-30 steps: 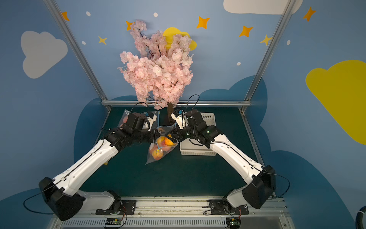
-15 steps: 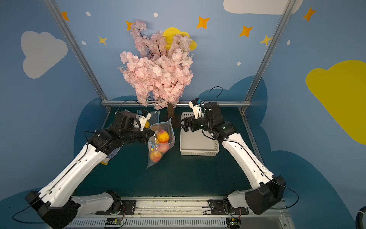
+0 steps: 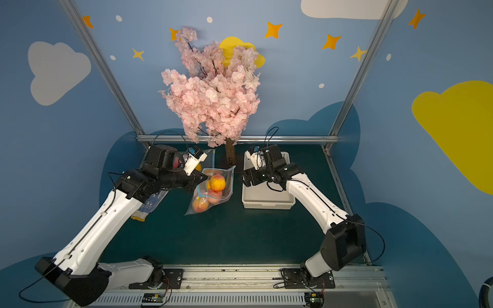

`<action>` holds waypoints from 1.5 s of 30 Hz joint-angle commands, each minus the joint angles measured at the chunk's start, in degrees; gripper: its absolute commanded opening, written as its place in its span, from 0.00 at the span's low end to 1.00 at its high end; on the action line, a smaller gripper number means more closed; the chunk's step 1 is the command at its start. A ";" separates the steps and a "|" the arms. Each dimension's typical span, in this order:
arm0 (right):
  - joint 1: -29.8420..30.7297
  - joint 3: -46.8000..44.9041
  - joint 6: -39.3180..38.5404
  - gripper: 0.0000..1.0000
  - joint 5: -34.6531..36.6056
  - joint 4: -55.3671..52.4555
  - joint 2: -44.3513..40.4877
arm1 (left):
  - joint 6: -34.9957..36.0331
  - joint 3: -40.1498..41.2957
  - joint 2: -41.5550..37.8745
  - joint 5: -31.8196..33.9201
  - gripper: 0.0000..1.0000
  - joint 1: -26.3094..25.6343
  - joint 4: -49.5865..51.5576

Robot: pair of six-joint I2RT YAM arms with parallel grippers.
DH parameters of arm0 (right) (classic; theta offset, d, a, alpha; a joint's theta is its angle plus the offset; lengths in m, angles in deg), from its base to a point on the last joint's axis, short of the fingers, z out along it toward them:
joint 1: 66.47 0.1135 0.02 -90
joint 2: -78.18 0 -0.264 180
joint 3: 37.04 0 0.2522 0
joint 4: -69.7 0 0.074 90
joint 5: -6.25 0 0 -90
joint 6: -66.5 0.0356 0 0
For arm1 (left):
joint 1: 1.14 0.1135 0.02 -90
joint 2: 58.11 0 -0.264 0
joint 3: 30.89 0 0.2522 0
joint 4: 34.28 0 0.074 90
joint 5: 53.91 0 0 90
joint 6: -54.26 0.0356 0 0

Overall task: Place the peach in a zip-top bag and seal the zipper
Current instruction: Adjust the zipper food storage bag at the center of the board.

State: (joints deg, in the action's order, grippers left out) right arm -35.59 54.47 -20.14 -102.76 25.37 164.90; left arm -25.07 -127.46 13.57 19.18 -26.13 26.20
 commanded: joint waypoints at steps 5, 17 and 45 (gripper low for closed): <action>-0.35 -10.53 -25.13 0.88 -14.28 13.29 -8.97 | 15.05 2.73 0.10 -7.88 0.03 2.30 -3.69; 0.02 -13.16 -38.72 0.76 -27.57 12.88 -11.43 | 25.23 12.02 -0.11 -12.73 0.03 3.98 -11.45; -0.12 -10.36 -23.96 0.00 -21.55 21.24 -6.24 | 1.88 16.63 -8.37 -16.80 0.77 12.99 -22.35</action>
State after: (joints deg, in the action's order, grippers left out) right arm -34.67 44.79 -53.67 -127.96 39.67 158.63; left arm -14.93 -113.03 8.48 4.30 -15.36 9.61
